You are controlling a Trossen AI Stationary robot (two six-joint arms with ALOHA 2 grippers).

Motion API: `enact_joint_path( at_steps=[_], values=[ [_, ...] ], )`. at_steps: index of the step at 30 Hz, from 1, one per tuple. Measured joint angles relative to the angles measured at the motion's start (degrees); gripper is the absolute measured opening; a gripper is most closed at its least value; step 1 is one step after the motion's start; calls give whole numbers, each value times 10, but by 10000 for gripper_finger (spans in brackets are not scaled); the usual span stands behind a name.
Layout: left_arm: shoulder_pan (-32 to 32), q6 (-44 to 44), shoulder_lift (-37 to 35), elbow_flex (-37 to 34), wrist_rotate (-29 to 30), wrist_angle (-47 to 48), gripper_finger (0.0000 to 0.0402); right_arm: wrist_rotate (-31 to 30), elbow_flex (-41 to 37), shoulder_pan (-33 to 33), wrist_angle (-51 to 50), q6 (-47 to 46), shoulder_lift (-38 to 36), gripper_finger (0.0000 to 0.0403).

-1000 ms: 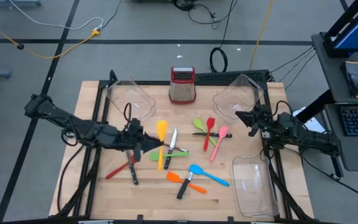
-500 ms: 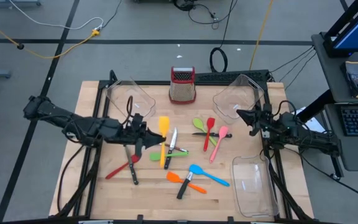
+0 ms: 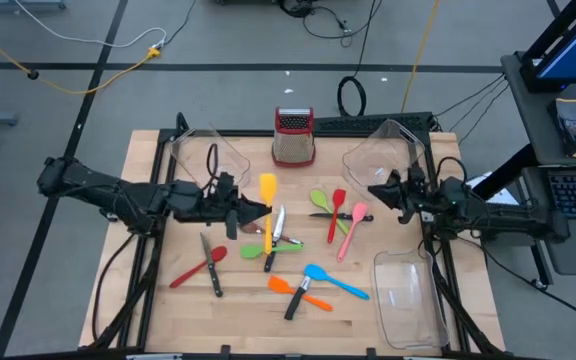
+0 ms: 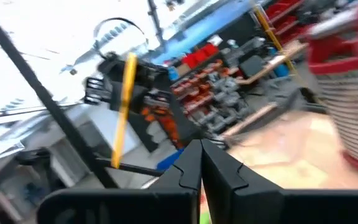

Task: Pick & Place Kitchen Items
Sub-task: Put the yellow spatula into the bottom transparent bin

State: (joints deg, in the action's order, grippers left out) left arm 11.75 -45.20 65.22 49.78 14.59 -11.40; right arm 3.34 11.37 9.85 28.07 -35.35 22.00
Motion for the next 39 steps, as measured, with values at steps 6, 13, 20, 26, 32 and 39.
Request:
enact_joint_path(
  at_steps=[6,13,20,26,32,39],
  values=[
    [-30,3,52,0,-2,-67,3,36,0,-15,189,2,157,40],
    [-67,-2,110,0,-45,-162,3,44,7,-33,321,5,294,116],
    [-87,-11,150,0,-77,-222,2,44,95,-55,314,65,392,187],
    [-88,-1,157,0,-77,-222,2,59,180,-59,209,105,445,224],
    [-89,19,157,0,-76,-223,2,118,242,-62,184,105,481,250],
    [-94,27,157,0,-86,-223,3,119,266,-66,183,89,518,274]
  ],
)
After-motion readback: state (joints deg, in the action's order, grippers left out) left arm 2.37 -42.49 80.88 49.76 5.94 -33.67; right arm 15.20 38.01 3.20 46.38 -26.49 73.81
